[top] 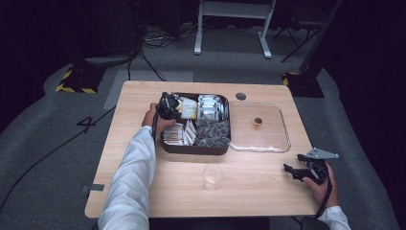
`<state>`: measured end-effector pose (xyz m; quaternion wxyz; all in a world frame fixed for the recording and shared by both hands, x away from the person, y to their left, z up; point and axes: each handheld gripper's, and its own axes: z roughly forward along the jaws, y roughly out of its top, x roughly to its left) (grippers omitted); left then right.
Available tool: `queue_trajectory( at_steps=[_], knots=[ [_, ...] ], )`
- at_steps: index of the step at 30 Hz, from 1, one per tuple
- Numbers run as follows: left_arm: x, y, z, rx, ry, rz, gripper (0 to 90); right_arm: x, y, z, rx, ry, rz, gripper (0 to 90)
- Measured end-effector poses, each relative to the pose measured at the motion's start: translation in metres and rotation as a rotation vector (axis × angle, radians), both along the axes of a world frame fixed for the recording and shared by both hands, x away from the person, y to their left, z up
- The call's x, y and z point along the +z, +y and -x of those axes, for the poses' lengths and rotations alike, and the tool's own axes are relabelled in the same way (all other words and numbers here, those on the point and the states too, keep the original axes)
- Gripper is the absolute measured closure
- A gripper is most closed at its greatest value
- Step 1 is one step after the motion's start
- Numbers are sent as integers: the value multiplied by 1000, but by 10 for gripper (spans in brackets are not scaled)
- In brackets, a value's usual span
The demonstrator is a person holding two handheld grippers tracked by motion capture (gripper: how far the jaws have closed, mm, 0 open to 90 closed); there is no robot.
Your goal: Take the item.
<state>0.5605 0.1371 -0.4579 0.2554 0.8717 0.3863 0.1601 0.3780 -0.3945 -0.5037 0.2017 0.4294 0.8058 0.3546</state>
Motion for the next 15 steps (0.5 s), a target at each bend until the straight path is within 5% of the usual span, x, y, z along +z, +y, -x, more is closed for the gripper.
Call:
queue_trajectory(
  at_steps=[6,15],
  knots=[
    [1,1,2,-6,-24,-27,887,0,0,0,0,0,0,186],
    [8,7,4,2,-64,-2,900,0,0,0,0,1,-1,186]
  ],
)
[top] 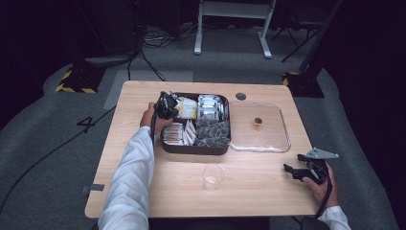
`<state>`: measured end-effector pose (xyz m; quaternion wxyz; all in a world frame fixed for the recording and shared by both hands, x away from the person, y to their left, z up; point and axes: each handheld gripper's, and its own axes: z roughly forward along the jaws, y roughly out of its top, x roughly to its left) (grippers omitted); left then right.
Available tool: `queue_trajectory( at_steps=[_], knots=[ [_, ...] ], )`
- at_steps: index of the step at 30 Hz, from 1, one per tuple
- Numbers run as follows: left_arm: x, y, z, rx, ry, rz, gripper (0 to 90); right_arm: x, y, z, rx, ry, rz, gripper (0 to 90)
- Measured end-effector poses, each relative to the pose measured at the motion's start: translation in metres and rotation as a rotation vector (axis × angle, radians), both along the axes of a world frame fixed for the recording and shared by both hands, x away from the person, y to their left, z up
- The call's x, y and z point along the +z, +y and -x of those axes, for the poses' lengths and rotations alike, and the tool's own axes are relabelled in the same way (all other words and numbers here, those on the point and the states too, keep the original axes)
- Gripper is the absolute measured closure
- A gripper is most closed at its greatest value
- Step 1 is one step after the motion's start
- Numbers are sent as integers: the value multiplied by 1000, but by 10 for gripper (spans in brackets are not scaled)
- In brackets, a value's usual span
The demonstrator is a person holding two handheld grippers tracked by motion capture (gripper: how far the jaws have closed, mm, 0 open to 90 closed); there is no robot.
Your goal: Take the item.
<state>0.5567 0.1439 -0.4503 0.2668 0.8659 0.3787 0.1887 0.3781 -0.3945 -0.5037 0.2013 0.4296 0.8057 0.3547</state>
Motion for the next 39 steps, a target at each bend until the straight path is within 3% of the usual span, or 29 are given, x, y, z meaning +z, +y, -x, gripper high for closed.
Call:
queue_trajectory(
  at_steps=[18,31,39],
  knots=[
    [32,16,13,-14,-82,84,900,0,0,0,0,1,-1,186],
    [49,14,24,-56,-130,112,900,0,0,0,0,1,-1,186],
    [64,16,33,-77,-156,159,900,0,0,0,0,2,-1,186]
  ],
)
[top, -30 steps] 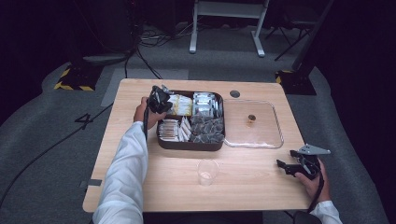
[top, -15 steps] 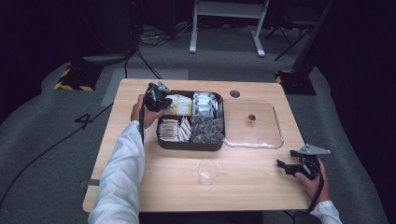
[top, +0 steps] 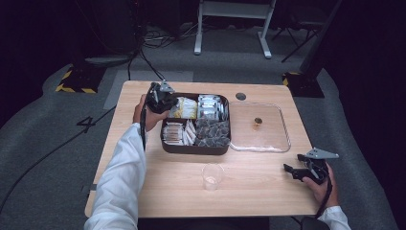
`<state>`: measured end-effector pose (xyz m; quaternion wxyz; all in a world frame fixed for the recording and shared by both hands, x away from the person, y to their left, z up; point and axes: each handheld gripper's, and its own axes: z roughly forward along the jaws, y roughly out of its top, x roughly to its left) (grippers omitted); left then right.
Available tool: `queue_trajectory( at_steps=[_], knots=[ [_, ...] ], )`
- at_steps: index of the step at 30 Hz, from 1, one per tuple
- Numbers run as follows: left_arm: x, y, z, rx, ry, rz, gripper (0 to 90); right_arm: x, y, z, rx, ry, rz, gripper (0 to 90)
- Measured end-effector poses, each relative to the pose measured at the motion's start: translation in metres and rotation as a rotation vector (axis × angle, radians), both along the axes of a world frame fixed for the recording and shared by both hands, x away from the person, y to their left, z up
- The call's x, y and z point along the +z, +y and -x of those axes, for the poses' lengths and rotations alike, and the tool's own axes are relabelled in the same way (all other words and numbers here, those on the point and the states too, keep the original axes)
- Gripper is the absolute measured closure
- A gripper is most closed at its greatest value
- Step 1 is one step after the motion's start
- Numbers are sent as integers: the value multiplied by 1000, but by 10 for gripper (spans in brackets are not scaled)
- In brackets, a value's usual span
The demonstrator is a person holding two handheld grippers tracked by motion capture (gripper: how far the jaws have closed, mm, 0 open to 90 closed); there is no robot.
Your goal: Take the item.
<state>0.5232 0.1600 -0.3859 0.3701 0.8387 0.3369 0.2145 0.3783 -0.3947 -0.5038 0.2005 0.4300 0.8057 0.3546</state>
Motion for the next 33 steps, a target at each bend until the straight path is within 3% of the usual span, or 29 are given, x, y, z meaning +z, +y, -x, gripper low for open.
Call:
queue_trajectory(
  at_steps=[15,33],
  knots=[
    [21,-8,18,-67,-44,11,900,0,0,0,-1,1,-1,185],
    [48,-30,65,-209,-82,62,900,0,0,0,-1,4,-2,184]
  ],
)
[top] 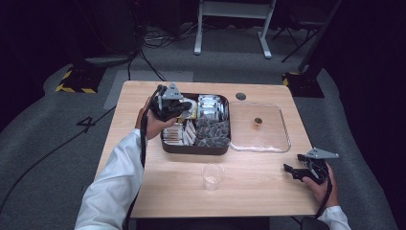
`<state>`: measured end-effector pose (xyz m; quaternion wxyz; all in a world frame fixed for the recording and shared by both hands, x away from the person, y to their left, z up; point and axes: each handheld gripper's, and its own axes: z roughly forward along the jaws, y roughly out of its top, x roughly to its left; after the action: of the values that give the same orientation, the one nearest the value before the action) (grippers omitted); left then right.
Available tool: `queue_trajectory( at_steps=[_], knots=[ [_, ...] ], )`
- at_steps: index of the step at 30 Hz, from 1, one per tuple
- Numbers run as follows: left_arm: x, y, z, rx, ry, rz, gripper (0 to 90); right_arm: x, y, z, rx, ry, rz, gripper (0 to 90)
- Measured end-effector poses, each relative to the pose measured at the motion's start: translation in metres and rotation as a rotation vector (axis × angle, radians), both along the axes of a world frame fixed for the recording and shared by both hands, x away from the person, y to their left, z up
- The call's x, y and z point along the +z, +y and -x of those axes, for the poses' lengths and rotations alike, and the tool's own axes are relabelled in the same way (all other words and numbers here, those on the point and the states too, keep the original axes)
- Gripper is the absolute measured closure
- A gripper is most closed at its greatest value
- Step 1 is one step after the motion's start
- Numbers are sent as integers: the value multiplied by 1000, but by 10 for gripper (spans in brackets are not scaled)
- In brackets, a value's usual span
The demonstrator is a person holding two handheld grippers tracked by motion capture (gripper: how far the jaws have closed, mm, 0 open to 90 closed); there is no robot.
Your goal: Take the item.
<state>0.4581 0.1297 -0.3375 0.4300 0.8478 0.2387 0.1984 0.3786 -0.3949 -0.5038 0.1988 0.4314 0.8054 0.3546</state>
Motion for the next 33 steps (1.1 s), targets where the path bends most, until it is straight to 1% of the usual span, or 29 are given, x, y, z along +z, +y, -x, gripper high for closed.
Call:
queue_trajectory(
  at_steps=[2,4,8,12,15,20,22,24,29,30,32,33],
  knots=[
    [3,-3,6,-22,-7,-6,900,0,0,0,0,0,0,184],
    [5,-6,13,-44,-10,5,900,0,0,0,0,0,0,184],
    [6,-13,26,-83,-14,2,900,0,0,0,0,1,0,184],
    [5,-20,37,-120,-9,10,900,0,0,0,0,0,0,184],
    [4,-25,45,-143,-17,2,900,0,0,0,-1,0,-1,183],
    [5,-31,58,-187,-13,12,900,0,0,0,-1,1,0,183],
    [5,-34,64,-206,-20,3,900,0,0,0,-1,1,0,183],
    [5,-37,70,-228,-20,13,900,0,0,0,-1,1,-1,183],
    [4,-45,85,-277,-22,20,900,0,0,0,-1,0,0,183],
    [4,-47,87,-287,-25,15,900,0,0,0,0,0,0,183],
    [2,-50,93,-302,-12,30,900,0,0,0,-1,0,0,183],
    [1,-50,95,-311,-11,30,900,0,0,0,-1,0,0,183]
  ],
)
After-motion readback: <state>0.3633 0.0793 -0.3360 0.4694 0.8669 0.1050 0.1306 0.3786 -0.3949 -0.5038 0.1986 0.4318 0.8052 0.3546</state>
